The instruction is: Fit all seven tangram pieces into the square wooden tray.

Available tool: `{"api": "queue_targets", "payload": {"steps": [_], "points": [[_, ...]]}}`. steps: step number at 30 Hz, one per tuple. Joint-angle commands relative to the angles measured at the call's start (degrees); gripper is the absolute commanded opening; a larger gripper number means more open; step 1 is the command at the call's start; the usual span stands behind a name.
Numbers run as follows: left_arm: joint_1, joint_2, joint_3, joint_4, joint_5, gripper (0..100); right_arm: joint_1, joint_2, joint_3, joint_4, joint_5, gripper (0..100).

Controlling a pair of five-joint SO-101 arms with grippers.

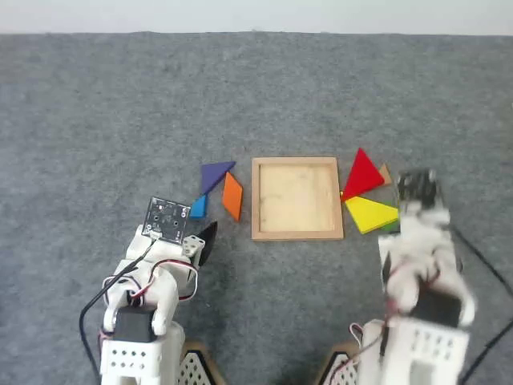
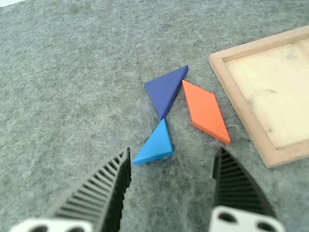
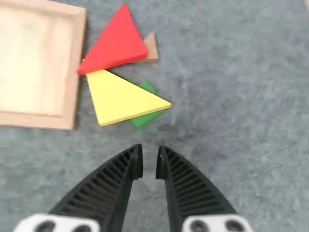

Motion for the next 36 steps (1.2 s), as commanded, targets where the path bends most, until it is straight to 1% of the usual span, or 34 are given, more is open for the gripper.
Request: {"api": "queue_targets", "payload": {"steps": [1,4,8,13,16,21,24,30,36], "points": [[-0.2,-0.9,-0.6,0.5,-0.3,27,-3.7,35.0,-24.5,-0.8,-6.5,6.9],[-0.2,-0.9,-0.6,0.5,-0.3,27,-7.3,54.0,-36.4,-0.7,-9.7,6.9],[-0.2,-0.9,-0.6,0.5,-0.3,27,-11.1,73.8,-50.5,-0.7,-15.6,7.0],[-0.2,-0.9,-0.6,0.5,-0.3,27,-13.7,89.6,-62.9,-0.7,-21.8,7.0],[-0.2,-0.9,-0.6,0.5,-0.3,27,-13.8,93.9,-66.3,-1.1,-24.4,9.1],[-0.2,-0.9,-0.6,0.5,-0.3,27,-13.8,95.3,-69.2,-1.2,-24.9,24.4],[-0.2,-0.9,-0.6,0.5,-0.3,27,-13.9,95.7,-71.6,-1.2,-24.8,30.7],[-0.2,-0.9,-0.6,0.5,-0.3,27,-14.1,96.5,-72.8,-1.5,-24.6,31.4],[-0.2,-0.9,-0.6,0.5,-0.3,27,-14.4,103.2,-73.5,-3.6,-25.1,31.4]]}}
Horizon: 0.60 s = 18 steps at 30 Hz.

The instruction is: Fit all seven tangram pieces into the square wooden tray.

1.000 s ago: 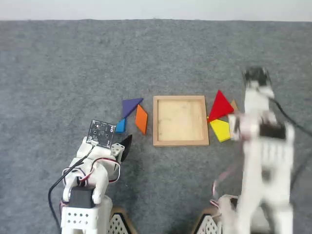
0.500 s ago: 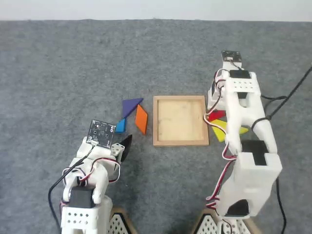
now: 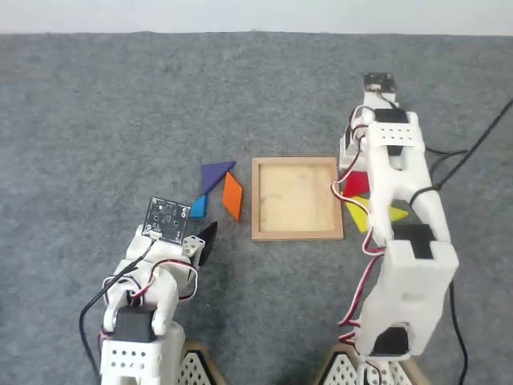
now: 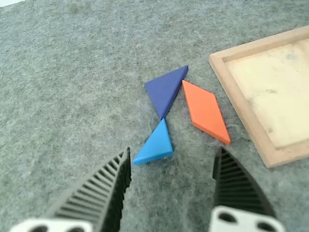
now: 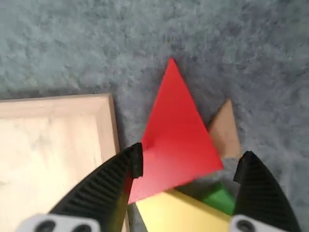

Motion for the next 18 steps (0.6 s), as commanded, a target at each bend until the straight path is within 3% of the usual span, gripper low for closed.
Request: {"api": "queue_targets", "payload": {"steps": [1,10,16,18], "points": [[-0.2,-0.9,-0.6,0.5,-0.3,27,-0.6,3.5,-3.8,-1.3,-0.8,31.4],[-0.2,-0.9,-0.6,0.5,-0.3,27,0.8,13.7,-13.1,5.2,-0.9,29.7],[-0.2,-0.9,-0.6,0.5,-0.3,27,1.0,14.0,-13.6,6.7,-0.9,6.6],[-0.2,-0.9,-0.6,0.5,-0.3,27,1.0,13.9,-13.6,7.2,-0.9,3.9]]}}
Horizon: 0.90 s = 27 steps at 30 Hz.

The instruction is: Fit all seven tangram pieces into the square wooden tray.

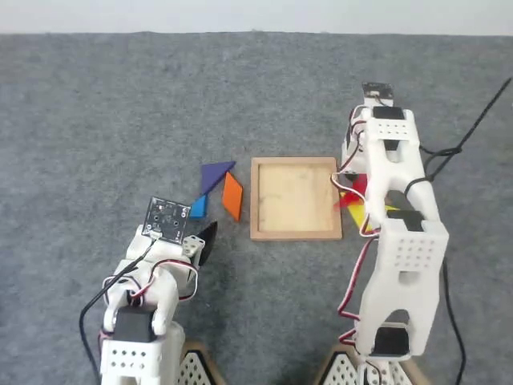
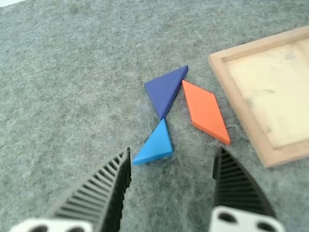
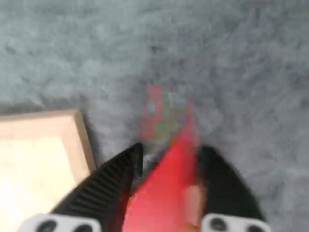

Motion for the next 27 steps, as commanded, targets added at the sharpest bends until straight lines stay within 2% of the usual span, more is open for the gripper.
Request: {"api": "queue_targets", "payload": {"steps": [1,7,11,16,20,27], "points": [[-0.2,-0.9,-0.6,0.5,-0.3,27,0.1,0.0,-1.1,1.7,-0.7,4.3],[-0.2,-0.9,-0.6,0.5,-0.3,27,0.1,0.0,-3.3,5.1,-0.6,4.1],[-0.2,-0.9,-0.6,0.5,-0.3,27,0.2,-0.8,-7.7,11.9,-0.7,4.6],[-0.2,-0.9,-0.6,0.5,-0.3,27,-0.9,-13.8,-5.7,13.6,-0.4,6.1],[-0.2,-0.9,-0.6,0.5,-0.3,27,-5.0,-32.2,9.1,11.4,2.5,6.1],[-0.2,-0.9,-0.6,0.5,-0.3,27,-19.3,-67.5,55.9,-6.1,13.3,6.2]]}}
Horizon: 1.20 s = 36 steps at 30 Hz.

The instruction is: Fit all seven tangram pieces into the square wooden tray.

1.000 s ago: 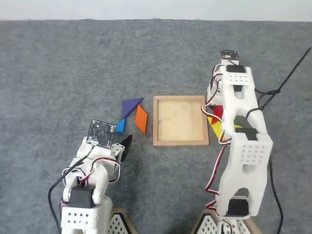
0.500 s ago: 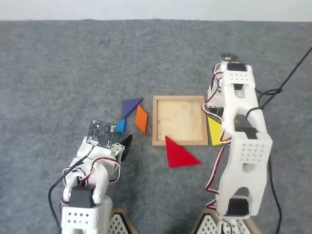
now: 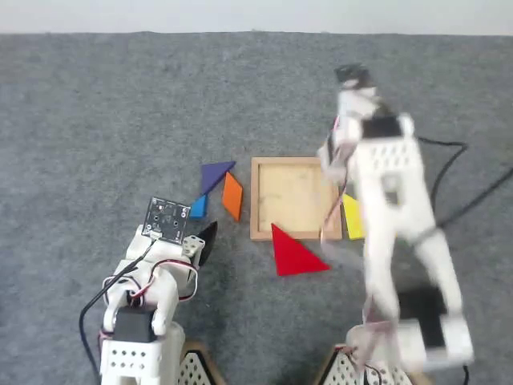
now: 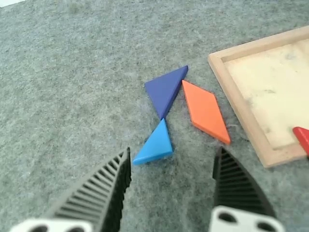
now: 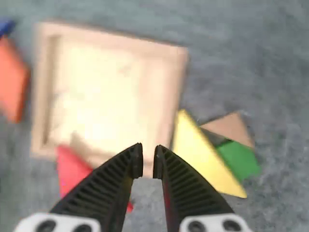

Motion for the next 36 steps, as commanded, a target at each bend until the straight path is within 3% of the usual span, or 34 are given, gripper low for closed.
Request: {"api": "queue_targets", "payload": {"steps": [1,4,7,13,18,25,36], "points": [[-0.2,-0.9,-0.6,0.5,-0.3,27,-11.4,-26.5,31.8,-10.3,8.7,6.2],[-0.2,-0.9,-0.6,0.5,-0.3,27,-19.3,-35.8,41.4,-11.1,13.5,6.4],[-0.2,-0.9,-0.6,0.5,-0.3,27,-22.8,-39.3,43.6,-11.1,14.2,9.3],[-0.2,-0.9,-0.6,0.5,-0.3,27,-26.4,-33.5,44.0,-11.6,15.4,27.7],[-0.2,-0.9,-0.6,0.5,-0.3,27,-33.3,-25.1,44.0,-16.6,17.1,30.8],[-0.2,-0.9,-0.6,0.5,-0.3,27,-31.9,-14.4,43.5,-21.9,17.2,30.7],[-0.2,-0.9,-0.6,0.5,-0.3,27,-22.1,-11.4,40.5,-19.1,18.4,30.7]]}}
